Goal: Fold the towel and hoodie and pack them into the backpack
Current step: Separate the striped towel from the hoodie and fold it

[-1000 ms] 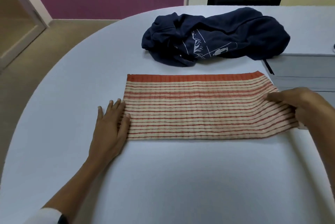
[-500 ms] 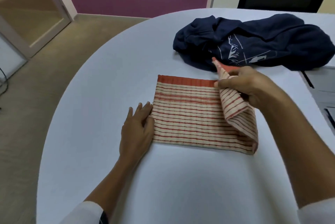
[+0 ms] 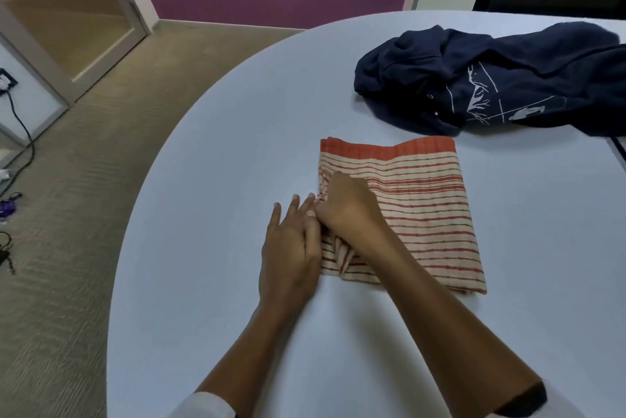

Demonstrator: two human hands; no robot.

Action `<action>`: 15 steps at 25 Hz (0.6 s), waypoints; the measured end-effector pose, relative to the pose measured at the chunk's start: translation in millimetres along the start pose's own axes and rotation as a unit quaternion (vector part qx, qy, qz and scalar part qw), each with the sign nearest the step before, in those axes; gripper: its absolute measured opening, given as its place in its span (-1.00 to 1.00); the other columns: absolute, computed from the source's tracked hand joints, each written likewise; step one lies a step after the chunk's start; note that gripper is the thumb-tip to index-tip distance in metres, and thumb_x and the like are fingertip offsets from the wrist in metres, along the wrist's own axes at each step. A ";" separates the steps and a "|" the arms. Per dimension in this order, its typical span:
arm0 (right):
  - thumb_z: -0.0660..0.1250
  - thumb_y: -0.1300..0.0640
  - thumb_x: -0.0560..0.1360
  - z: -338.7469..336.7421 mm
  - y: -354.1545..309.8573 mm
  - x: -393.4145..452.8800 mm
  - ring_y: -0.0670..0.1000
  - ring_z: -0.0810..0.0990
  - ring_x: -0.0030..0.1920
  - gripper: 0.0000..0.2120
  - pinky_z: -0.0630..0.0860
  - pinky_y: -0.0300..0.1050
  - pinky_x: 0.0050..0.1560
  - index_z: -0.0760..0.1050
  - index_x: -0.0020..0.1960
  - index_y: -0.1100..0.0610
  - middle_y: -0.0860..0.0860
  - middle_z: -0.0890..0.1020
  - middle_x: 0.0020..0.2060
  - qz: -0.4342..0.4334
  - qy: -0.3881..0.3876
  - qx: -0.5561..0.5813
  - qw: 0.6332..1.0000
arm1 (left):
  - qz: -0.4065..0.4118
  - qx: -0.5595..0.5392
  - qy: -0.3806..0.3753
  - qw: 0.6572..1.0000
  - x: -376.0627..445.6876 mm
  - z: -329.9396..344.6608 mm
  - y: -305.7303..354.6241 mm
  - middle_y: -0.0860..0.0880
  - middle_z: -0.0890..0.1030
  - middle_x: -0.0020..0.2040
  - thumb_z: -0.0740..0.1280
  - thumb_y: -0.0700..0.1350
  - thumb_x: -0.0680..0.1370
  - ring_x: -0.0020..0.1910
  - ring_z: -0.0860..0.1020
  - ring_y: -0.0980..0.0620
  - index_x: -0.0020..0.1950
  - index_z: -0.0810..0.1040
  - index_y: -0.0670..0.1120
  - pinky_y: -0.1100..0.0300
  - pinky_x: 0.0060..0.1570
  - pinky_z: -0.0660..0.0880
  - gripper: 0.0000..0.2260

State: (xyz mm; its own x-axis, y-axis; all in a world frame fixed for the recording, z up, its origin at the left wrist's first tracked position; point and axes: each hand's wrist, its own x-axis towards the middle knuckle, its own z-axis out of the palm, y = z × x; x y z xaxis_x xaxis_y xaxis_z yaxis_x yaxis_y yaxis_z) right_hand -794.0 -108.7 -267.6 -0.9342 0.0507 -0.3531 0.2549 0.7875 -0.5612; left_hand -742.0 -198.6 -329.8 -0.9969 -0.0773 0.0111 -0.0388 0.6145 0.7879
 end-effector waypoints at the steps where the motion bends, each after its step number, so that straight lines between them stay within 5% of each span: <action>1: 0.28 0.08 0.55 2.3 1.3 -1.6 0.12 0.54 0.03 -0.76 0.38 -0.10 -0.14 0.45 0.12 0.23 0.12 0.55 0.03 -0.009 -0.003 0.021 1.000 | 0.000 -0.010 0.004 1.000 -0.1 0.3 -0.7 0.11 0.30 0.47 -0.13 0.10 0.53 0.50 0.05 0.17 0.46 0.32 0.07 0.36 0.34 -0.09 -0.46; 5: 0.18 0.01 0.61 -2.0 23.5 -5.5 0.11 0.59 0.05 -0.66 0.51 0.03 0.14 0.53 0.21 0.22 0.13 0.64 0.03 -0.077 0.077 0.140 0.984 | 0.047 -0.040 0.019 0.998 1.4 0.6 -0.4 0.13 0.25 0.50 -0.02 0.19 0.55 0.51 0.13 0.13 0.50 0.20 0.13 0.24 0.43 0.00 -0.49; 7: 0.03 -0.07 0.62 -0.7 46.2 -4.3 0.08 0.41 0.32 -0.55 0.32 -0.01 0.35 0.40 0.40 0.11 0.08 0.50 0.30 -0.133 0.161 0.015 0.978 | 0.123 -0.027 0.010 0.992 3.1 1.2 -2.7 0.13 0.20 0.52 0.06 0.22 0.54 0.49 0.16 0.17 0.47 0.23 0.18 0.10 0.47 -0.01 -0.52; 11: -0.33 -0.28 0.44 12.8 80.2 -6.8 0.12 -0.20 0.54 -0.30 -0.25 0.28 0.47 -0.12 0.55 -0.12 0.01 -0.10 0.56 -0.160 0.091 -0.257 0.949 | 0.160 0.084 -0.015 0.983 5.4 6.3 -7.4 0.12 0.26 0.50 0.05 0.24 0.52 0.51 0.12 0.13 0.38 0.41 0.14 -0.05 0.50 -0.06 -0.52; 15: -0.43 -0.42 0.39 2.0 105.5 13.6 0.11 -0.27 0.53 -0.25 -0.38 0.38 0.38 -0.24 0.53 -0.19 -0.03 -0.20 0.55 -0.124 0.120 -0.293 0.941 | 0.154 0.185 -0.024 0.970 7.5 10.0 -10.8 0.12 0.22 0.50 -0.15 0.20 0.57 0.53 0.10 0.06 0.46 0.32 0.08 -0.02 0.51 -0.10 -0.46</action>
State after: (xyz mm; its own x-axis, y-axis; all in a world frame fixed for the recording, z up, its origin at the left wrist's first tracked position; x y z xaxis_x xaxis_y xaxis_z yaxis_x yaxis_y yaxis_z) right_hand -779.3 -26.1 -333.1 -0.9941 -0.0968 -0.0481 -0.0932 0.9931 -0.0712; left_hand -749.7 -198.0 -344.4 -0.9670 0.1850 0.1751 0.2477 0.8431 0.4773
